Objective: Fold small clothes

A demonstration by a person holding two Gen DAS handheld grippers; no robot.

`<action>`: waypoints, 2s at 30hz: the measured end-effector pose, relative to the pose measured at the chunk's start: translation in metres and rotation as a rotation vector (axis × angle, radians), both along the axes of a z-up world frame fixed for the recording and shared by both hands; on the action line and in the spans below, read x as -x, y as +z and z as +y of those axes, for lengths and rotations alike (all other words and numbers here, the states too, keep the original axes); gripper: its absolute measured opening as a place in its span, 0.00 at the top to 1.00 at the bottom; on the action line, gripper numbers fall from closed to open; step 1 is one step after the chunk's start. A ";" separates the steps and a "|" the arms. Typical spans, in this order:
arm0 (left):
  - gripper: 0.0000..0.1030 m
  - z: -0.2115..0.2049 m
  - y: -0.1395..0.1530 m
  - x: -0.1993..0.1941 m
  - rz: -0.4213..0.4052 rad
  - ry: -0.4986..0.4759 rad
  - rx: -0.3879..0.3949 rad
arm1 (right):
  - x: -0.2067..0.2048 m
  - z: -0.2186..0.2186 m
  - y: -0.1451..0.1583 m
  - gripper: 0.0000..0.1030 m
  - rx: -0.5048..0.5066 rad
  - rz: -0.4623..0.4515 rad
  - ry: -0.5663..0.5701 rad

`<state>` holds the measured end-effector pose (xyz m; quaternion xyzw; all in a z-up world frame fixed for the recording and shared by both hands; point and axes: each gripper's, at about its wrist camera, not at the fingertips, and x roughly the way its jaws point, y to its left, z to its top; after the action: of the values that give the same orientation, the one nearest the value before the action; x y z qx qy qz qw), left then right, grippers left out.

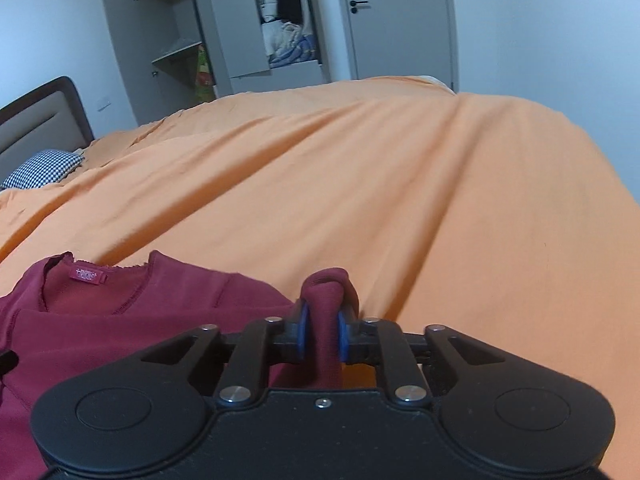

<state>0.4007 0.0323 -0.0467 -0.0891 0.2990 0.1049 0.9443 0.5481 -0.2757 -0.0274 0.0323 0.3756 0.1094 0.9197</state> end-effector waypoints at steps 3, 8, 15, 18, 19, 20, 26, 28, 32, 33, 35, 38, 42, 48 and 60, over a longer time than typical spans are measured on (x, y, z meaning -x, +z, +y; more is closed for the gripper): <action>0.00 0.009 0.017 0.015 -0.012 0.009 0.055 | 0.014 0.001 0.005 0.36 0.035 -0.030 -0.019; 0.00 0.046 0.051 0.047 -0.048 0.070 0.105 | 0.053 0.003 0.022 0.05 0.036 -0.073 -0.011; 0.00 0.141 0.081 0.097 -0.057 0.257 0.032 | 0.130 0.025 0.040 0.01 -0.046 -0.069 0.066; 0.00 0.186 0.081 0.113 -0.039 0.357 -0.016 | 0.164 0.039 0.043 0.01 -0.094 -0.058 0.116; 0.00 0.200 0.080 0.118 -0.036 0.381 -0.024 | 0.174 0.045 0.043 0.01 -0.107 -0.051 0.129; 0.00 0.214 0.079 0.122 -0.034 0.405 -0.026 | 0.185 0.052 0.042 0.01 -0.118 -0.046 0.139; 0.00 0.293 0.064 0.134 -0.039 0.529 0.079 | 0.238 0.085 0.034 0.01 -0.155 -0.025 0.122; 0.00 0.311 0.061 0.134 -0.056 0.549 0.114 | 0.253 0.094 0.029 0.01 -0.179 -0.016 0.116; 0.08 0.328 0.067 0.128 -0.106 0.599 0.107 | 0.271 0.106 0.016 0.01 -0.165 0.003 0.103; 0.17 0.332 0.067 0.125 -0.104 0.632 0.102 | 0.274 0.108 0.014 0.01 -0.150 0.005 0.099; 0.36 0.340 0.067 0.120 -0.080 0.693 0.118 | 0.280 0.110 0.011 0.01 -0.131 -0.001 0.096; 0.76 0.353 0.062 0.120 -0.054 0.754 0.169 | 0.283 0.109 0.011 0.01 -0.130 -0.005 0.095; 0.95 0.356 0.062 0.129 -0.102 0.743 0.202 | 0.284 0.105 0.009 0.01 -0.148 0.001 0.085; 0.96 0.323 0.108 0.129 -0.262 0.620 0.077 | 0.283 0.104 0.008 0.01 -0.158 -0.003 0.083; 0.96 0.132 0.228 0.067 -0.581 0.051 -0.152 | 0.288 0.089 0.014 0.01 -0.234 -0.030 0.059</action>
<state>0.3335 0.1640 0.1816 -0.0521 0.0051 0.1209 0.9913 0.2601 -0.1863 -0.0139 0.1264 0.3471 0.1800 0.9117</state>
